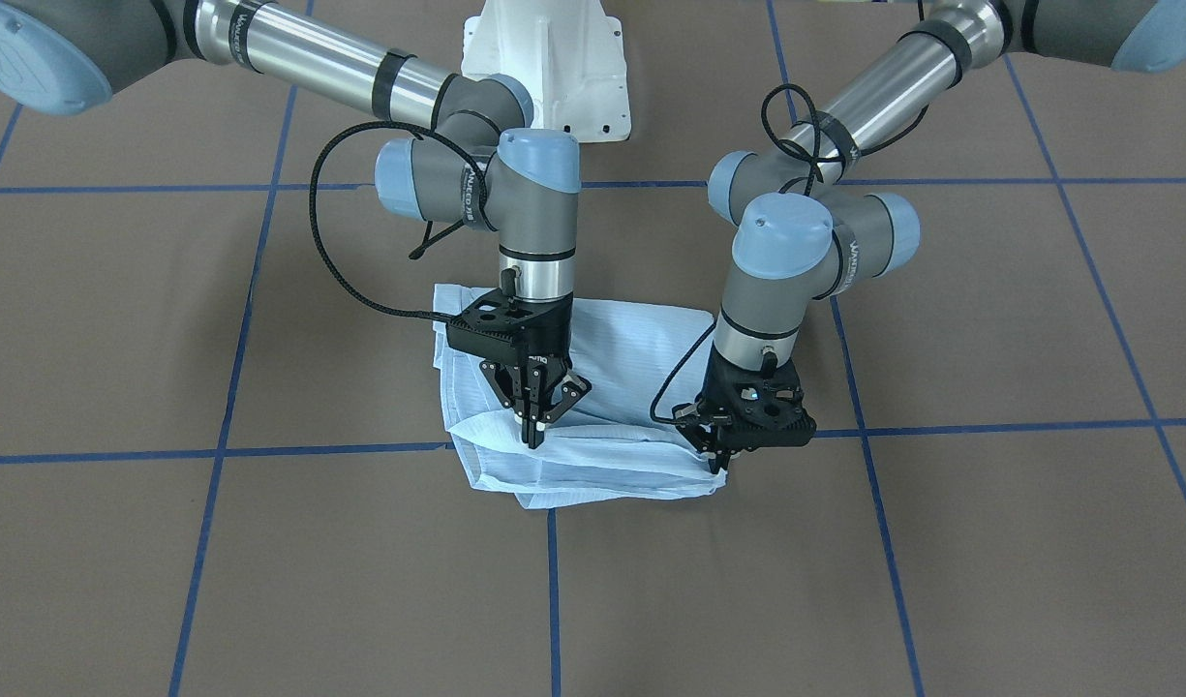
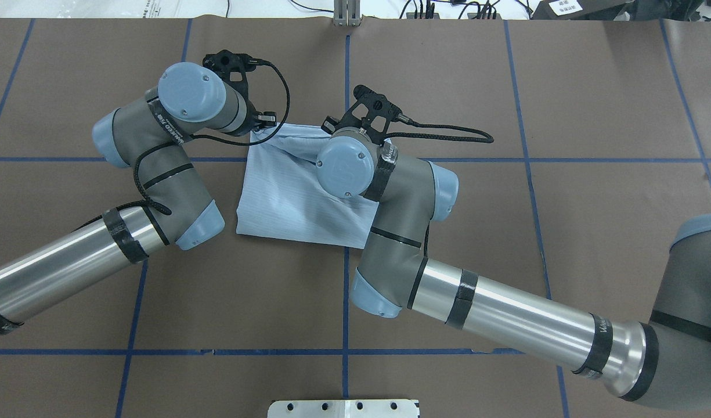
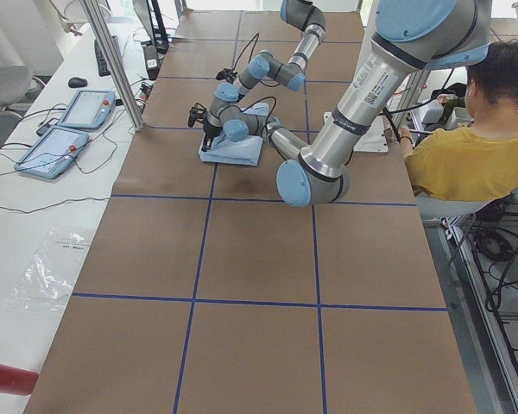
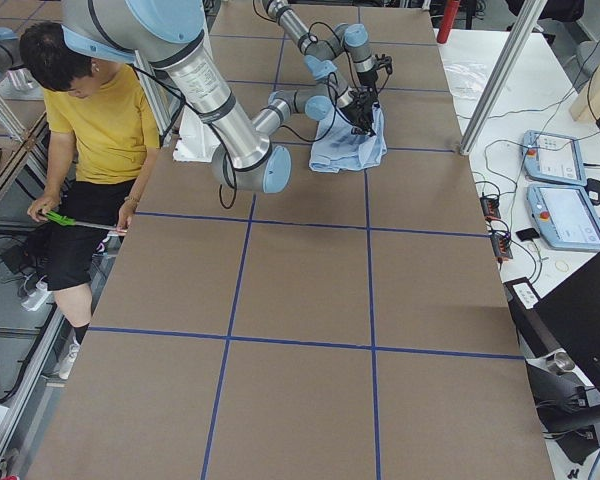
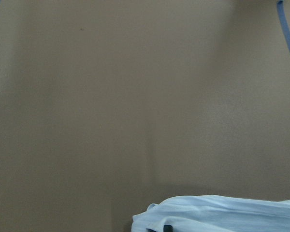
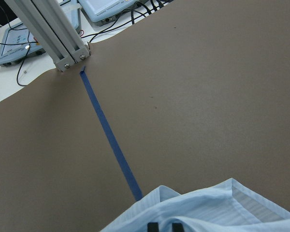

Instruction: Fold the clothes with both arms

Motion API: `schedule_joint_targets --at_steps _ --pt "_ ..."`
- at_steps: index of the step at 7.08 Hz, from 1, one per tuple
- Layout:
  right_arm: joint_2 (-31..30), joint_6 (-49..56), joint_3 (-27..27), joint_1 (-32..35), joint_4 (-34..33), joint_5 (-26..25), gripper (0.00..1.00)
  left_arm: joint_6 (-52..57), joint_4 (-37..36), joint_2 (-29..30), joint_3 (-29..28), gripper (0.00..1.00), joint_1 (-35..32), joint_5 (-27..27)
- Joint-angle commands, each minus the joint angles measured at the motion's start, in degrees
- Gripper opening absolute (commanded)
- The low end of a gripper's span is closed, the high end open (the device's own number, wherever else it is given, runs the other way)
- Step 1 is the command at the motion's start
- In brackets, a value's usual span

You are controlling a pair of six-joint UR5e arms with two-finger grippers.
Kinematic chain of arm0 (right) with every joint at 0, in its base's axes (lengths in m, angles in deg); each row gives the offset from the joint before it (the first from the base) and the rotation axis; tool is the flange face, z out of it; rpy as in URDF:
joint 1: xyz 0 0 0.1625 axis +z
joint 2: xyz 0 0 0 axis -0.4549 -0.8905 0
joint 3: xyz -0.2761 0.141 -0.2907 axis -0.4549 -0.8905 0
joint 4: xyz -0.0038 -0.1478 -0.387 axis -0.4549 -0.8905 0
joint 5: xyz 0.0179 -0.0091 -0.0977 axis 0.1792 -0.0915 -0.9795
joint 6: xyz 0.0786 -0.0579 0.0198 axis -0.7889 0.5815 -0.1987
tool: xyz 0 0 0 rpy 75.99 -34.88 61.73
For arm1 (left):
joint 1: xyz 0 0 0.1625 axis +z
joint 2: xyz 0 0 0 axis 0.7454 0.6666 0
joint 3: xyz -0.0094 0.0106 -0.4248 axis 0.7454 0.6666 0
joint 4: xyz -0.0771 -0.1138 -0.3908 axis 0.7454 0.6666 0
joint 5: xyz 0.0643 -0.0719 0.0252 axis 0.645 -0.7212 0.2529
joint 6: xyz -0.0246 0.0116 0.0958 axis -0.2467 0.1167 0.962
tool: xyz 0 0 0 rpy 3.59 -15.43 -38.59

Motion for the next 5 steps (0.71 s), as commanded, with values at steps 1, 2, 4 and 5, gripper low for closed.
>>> schedule_joint_targets --at_steps 1,2,4,5 --pt "1.4 3.3 -0.1 2.3 0.4 4.4 1.00 2.2 0.8 0.0 1.6 1.00 -0.4 -0.7" --pt "1.4 5.2 0.5 3.4 0.5 6.8 1.00 3.6 0.5 -0.5 2.7 1.00 -0.4 -3.3" --pt "0.1 9.3 2.6 4.7 0.6 9.6 1.00 3.7 0.5 -1.1 2.9 1.00 0.2 -3.5" --pt "-2.7 12.2 5.8 5.4 0.6 11.5 1.00 3.4 0.5 -1.2 2.7 1.00 3.0 -3.2"
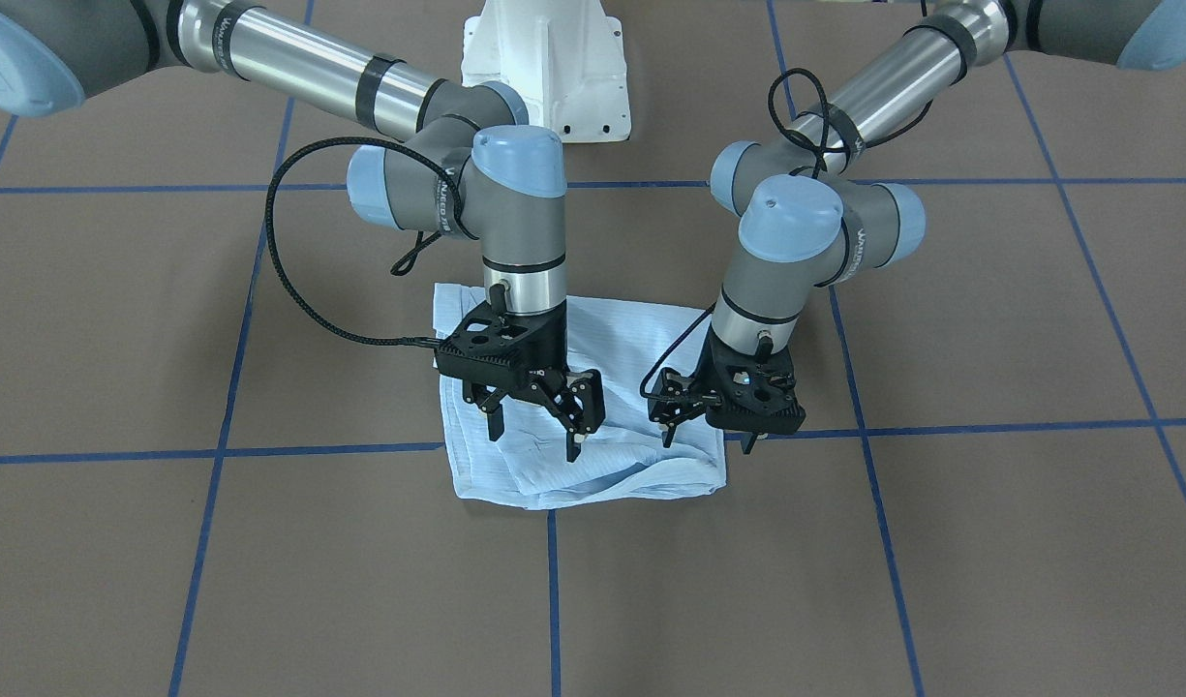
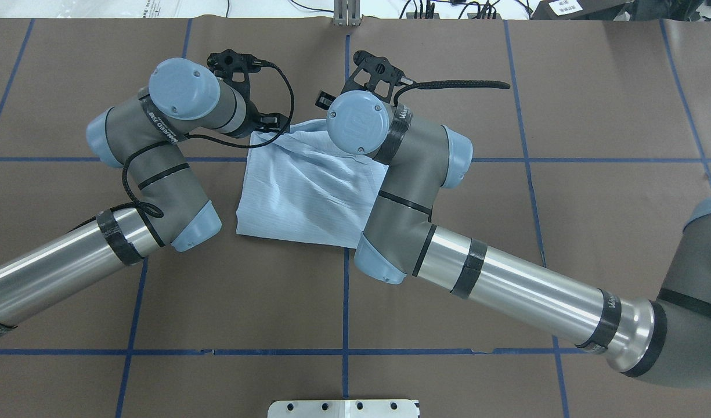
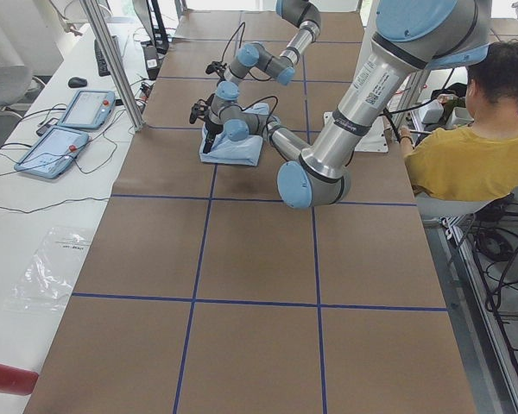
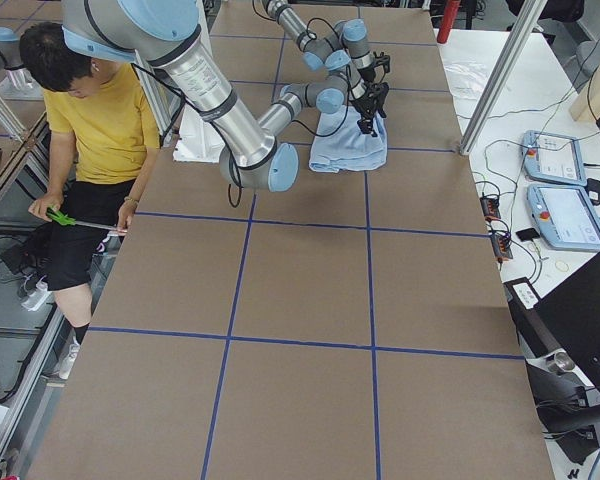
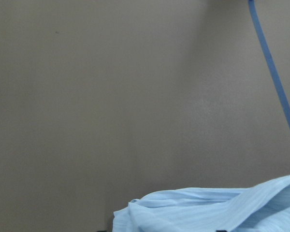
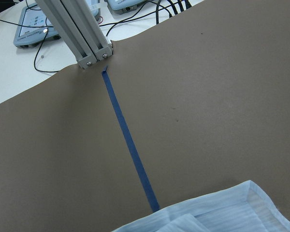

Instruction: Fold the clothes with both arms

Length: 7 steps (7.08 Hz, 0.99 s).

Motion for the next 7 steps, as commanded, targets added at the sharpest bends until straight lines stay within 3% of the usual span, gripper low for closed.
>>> schedule_joint_targets --at_steps 1,3,5,7 --pt "-4.0 5.1 5.3 1.5 0.1 3.8 1.00 -0.2 0.0 -0.2 -0.5 1.00 3.5 0.2" --pt "-4.4 5.2 5.4 1.6 0.1 3.8 1.00 -0.1 0.2 1.8 -4.6 1.00 3.6 2.6" --pt "-4.9 5.4 5.4 1.5 0.0 3.8 1.00 -0.4 0.3 5.3 -11.2 1.00 -0.5 3.4" --pt "-5.0 5.5 5.3 1.4 0.0 3.8 1.00 -0.1 3.0 10.9 -21.3 1.00 -4.4 3.4"
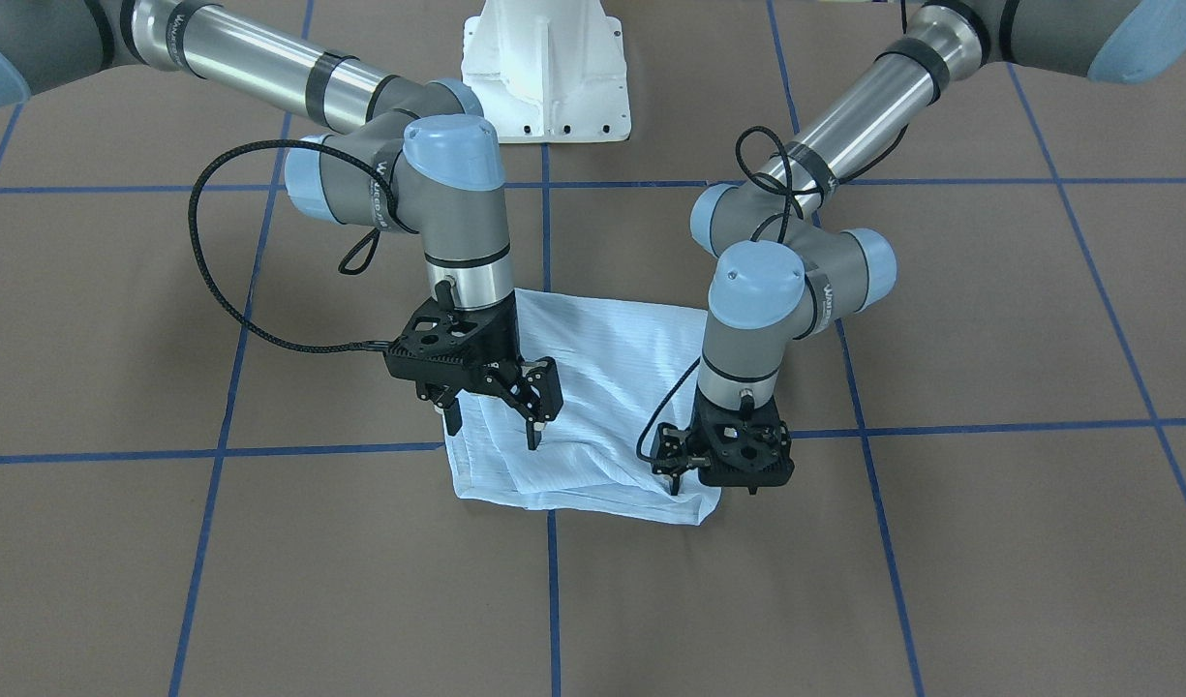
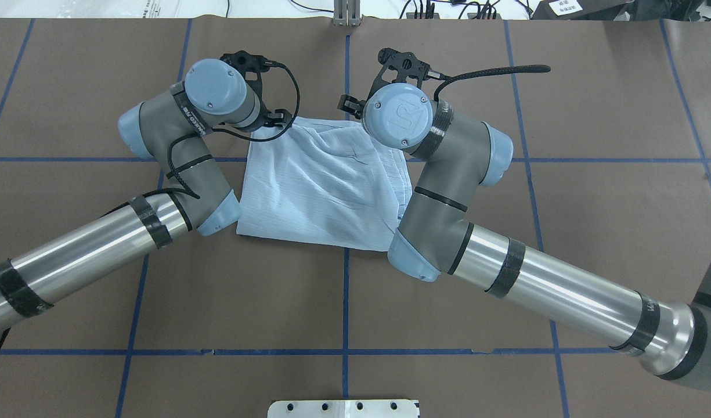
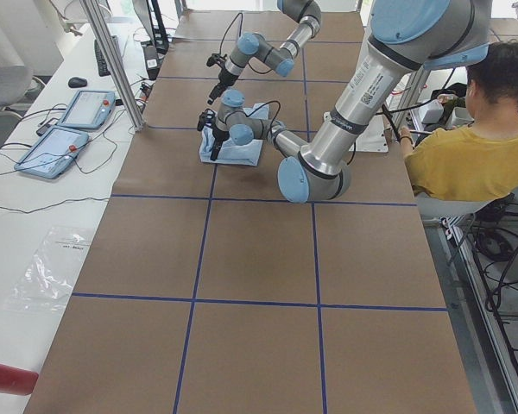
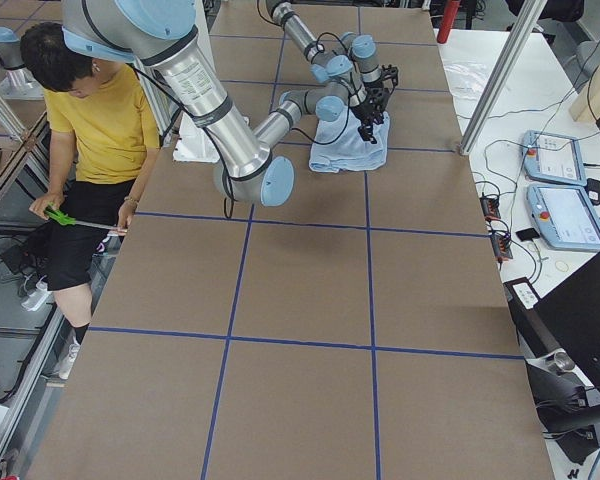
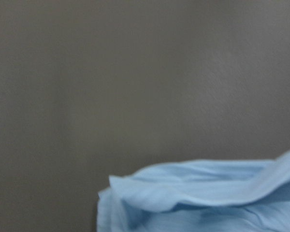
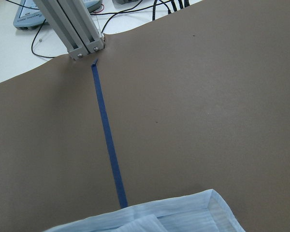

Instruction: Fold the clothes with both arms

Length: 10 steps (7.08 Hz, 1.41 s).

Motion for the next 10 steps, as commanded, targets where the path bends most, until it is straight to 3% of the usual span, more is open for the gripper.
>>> schedule_joint_targets --at_steps 1,3,4,6,7,8,10 --pt "-0.2 0.0 -0.1 -0.1 0.0 -0.1 1.00 0.5 3.0 3.4 -7.7 1.00 -2.6 0.1" --pt "-0.3 -0.2 0.1 -0.2 0.0 0.0 1.00 3.9 4.9 3.2 -6.3 1.00 -4.3 -0.7" --pt "-1.0 -0.2 1.5 -0.3 0.1 0.1 1.00 4.8 4.5 2.5 -3.6 1.00 -5.0 -4.7" --pt "-8.0 -1.2 10.5 -4.6 -0.7 -0.5 1.00 6.9 4.0 -9.7 12.5 1.00 -5.1 -8.8" --pt "-12.0 -4.9 14.3 -7.9 -0.6 -2.7 1.00 6.9 1.2 -11.9 17.2 1.00 -5.1 -9.4" --pt "-13.4 -6.7 17.2 -11.7 -0.9 -6.7 1.00 6.9 -0.6 -11.8 18.2 1.00 -5.1 -9.3" --pt "-17.1 -8.4 17.6 -17.2 -1.3 -12.7 1.00 6.9 -0.6 -11.9 18.3 1.00 -5.1 -9.3"
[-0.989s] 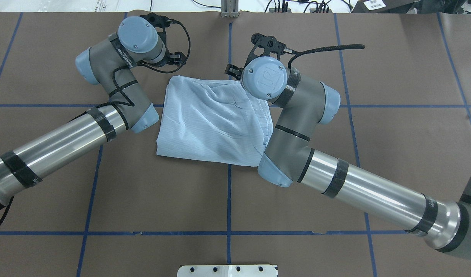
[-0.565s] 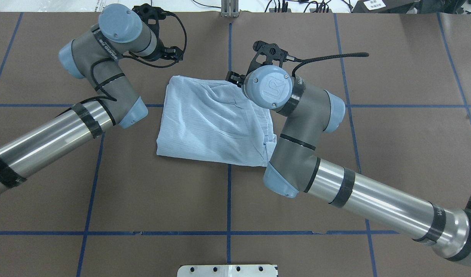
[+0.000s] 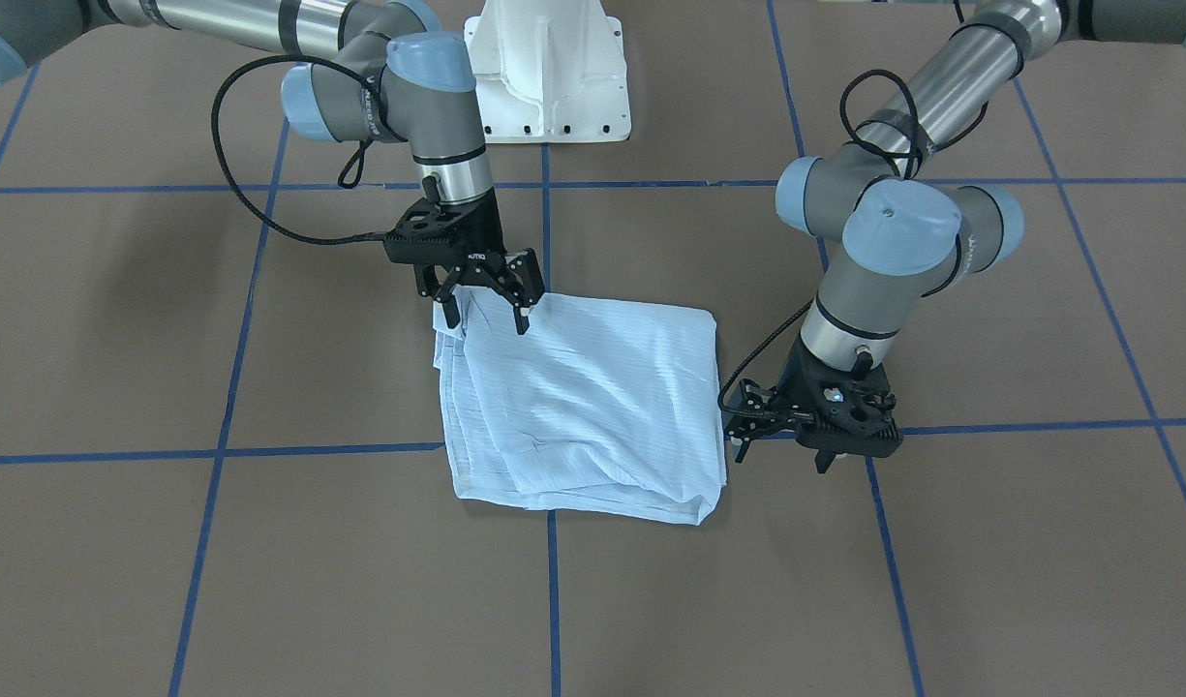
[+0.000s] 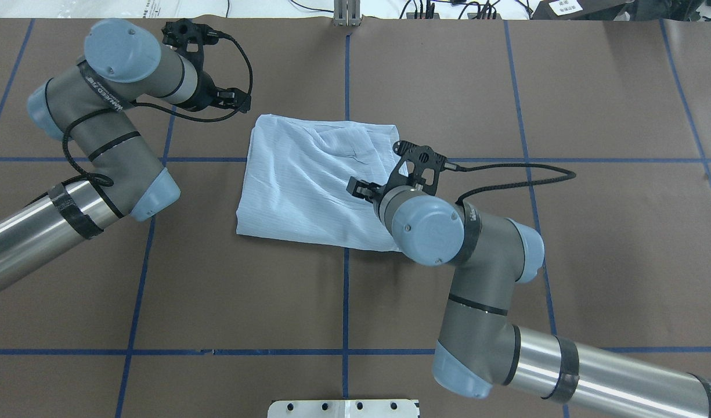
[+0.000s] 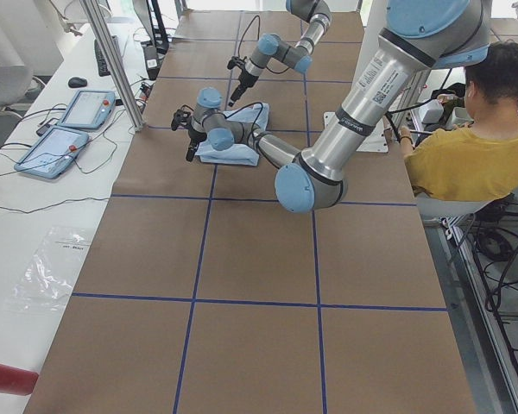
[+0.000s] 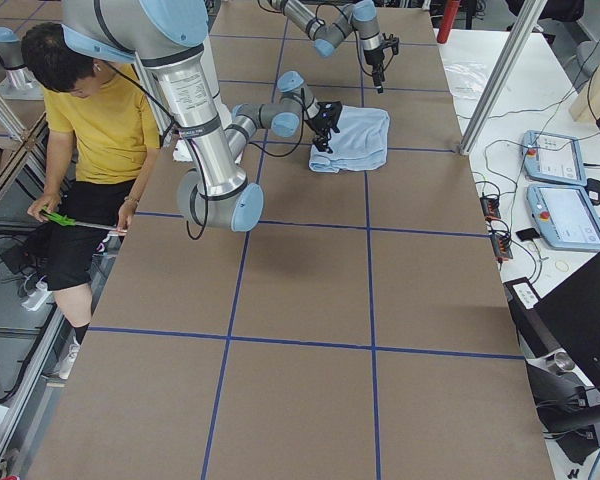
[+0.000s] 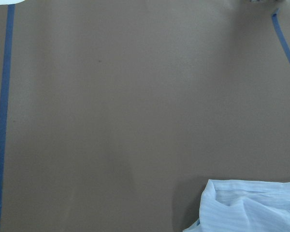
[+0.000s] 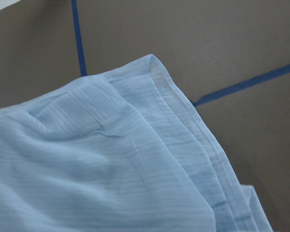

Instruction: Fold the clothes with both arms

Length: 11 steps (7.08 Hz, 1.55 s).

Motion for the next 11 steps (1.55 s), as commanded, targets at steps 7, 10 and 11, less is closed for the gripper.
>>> schedule_joint_targets --at_steps 7,10,11 --pt "-3.5 0.7 4.8 -1.0 -1.1 0.1 1.00 -0.1 -0.2 -0.3 0.5 1.00 0.1 -0.1" --pt "-3.8 16.4 8.9 17.2 -9.2 22.2 1.00 0.4 -1.3 -6.6 9.4 1.00 0.0 -0.4" --pt "-4.0 25.7 9.0 25.9 -13.4 31.0 1.00 5.1 -8.1 -9.7 17.3 1.00 0.0 -1.7"
